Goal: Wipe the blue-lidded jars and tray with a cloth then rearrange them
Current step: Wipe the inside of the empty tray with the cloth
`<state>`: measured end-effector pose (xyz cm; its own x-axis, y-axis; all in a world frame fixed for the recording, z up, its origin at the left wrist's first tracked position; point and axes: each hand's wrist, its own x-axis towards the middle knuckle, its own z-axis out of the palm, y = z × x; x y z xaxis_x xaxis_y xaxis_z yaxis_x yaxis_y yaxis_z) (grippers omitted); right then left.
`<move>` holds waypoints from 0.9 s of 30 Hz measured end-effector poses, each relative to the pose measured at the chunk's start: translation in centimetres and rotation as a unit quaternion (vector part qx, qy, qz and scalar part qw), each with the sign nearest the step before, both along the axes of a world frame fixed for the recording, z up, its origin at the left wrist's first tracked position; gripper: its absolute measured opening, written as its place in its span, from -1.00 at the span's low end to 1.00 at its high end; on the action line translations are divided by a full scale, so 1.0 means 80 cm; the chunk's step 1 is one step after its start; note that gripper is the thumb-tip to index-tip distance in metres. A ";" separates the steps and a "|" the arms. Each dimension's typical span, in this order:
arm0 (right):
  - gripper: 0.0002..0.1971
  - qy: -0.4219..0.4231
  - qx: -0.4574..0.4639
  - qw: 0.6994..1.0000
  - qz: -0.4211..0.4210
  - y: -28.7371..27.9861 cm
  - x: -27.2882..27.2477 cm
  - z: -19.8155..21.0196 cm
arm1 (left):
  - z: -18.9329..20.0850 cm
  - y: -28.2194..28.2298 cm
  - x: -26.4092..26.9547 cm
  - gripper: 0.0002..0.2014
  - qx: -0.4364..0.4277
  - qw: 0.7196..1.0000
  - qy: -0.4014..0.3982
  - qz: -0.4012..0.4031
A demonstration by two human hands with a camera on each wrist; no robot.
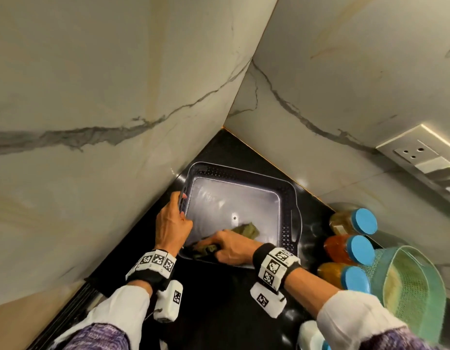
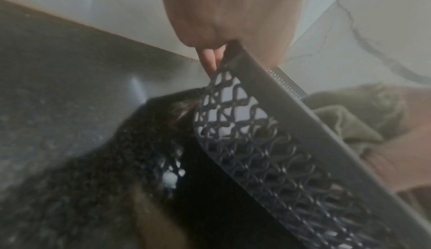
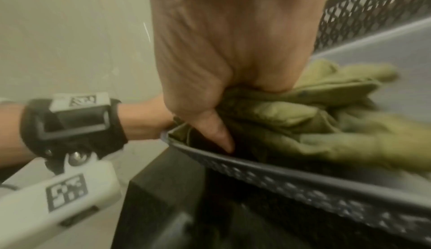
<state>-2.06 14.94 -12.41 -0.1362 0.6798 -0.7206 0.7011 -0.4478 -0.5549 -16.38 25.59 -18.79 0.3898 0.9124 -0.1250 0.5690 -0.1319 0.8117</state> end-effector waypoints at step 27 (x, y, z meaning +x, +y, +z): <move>-0.80 -0.137 0.062 0.957 -0.248 -0.059 -0.122 -0.004 | -0.008 -0.018 0.001 -0.72 -0.168 0.931 -0.230 0.226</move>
